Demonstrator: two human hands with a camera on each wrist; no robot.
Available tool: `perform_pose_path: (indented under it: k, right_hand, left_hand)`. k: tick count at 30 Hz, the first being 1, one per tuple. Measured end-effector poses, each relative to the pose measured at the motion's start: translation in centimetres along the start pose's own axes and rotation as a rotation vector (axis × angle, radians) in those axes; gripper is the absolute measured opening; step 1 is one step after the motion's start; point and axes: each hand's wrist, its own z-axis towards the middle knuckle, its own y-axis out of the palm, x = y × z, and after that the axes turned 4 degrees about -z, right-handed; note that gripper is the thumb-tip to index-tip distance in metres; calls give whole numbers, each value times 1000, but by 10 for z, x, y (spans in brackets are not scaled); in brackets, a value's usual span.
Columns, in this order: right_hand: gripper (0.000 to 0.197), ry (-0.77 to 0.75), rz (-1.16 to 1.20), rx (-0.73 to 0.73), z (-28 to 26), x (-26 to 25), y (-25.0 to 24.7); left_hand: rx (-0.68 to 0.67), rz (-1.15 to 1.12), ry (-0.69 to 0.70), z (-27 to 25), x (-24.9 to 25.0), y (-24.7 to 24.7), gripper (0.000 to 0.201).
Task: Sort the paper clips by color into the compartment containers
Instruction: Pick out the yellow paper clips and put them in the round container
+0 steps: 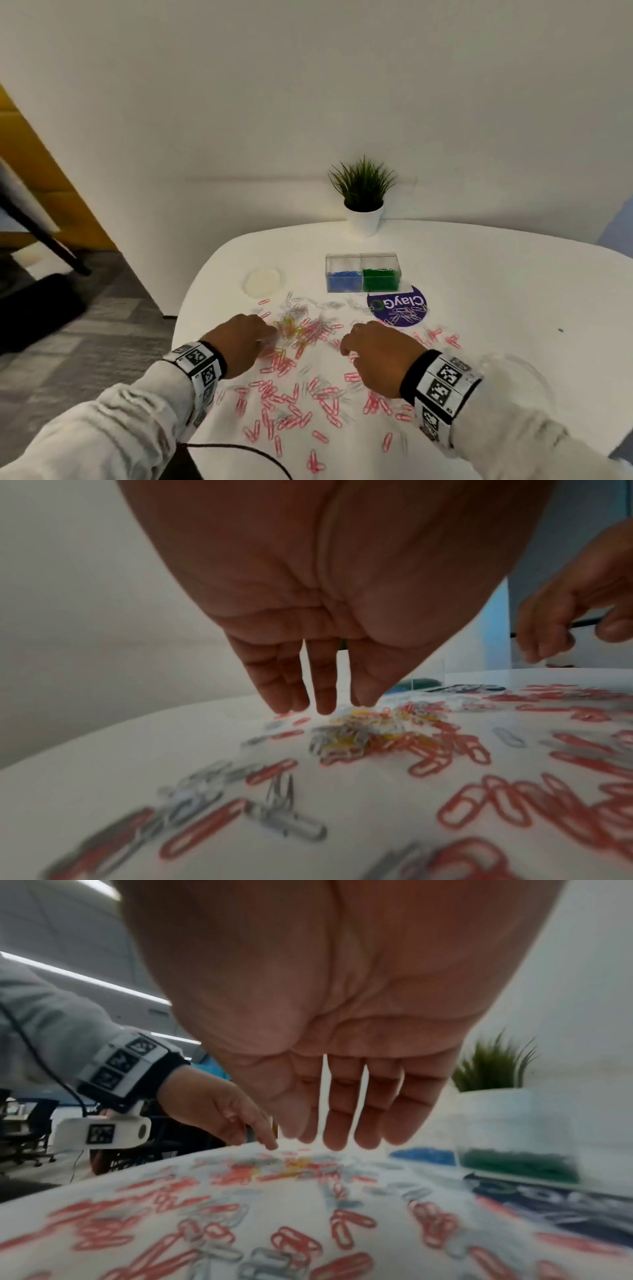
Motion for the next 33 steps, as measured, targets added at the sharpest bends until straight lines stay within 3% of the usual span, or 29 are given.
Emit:
perform_pose_path:
  k: [4, 10, 14, 17, 20, 26, 31, 33]
  right_hand:
    - [59, 32, 0, -56, 55, -18, 3]
    - [59, -14, -71, 6, 121, -27, 11]
    - [53, 32, -135, -9, 145, -26, 17]
    - [51, 67, -149, 77, 154, -22, 21]
    - [39, 2, -116, 166, 164, -26, 21]
    - [22, -18, 27, 68, 173, -38, 22]
    - [4, 15, 133, 123, 168, -38, 18]
    - [9, 39, 215, 177, 167, -37, 13]
  left_hand:
    - [62, 81, 34, 11, -7, 17, 45]
    - [193, 69, -65, 28, -21, 21, 39]
    - [354, -29, -13, 37, -26, 22, 33]
    - [375, -34, 2, 44, -32, 27, 32]
    - [427, -38, 9, 52, -33, 26, 26]
    - [314, 102, -11, 69, -22, 15, 30]
    - [253, 60, -41, 73, -26, 21, 19]
    - [239, 42, -41, 73, -25, 20, 18]
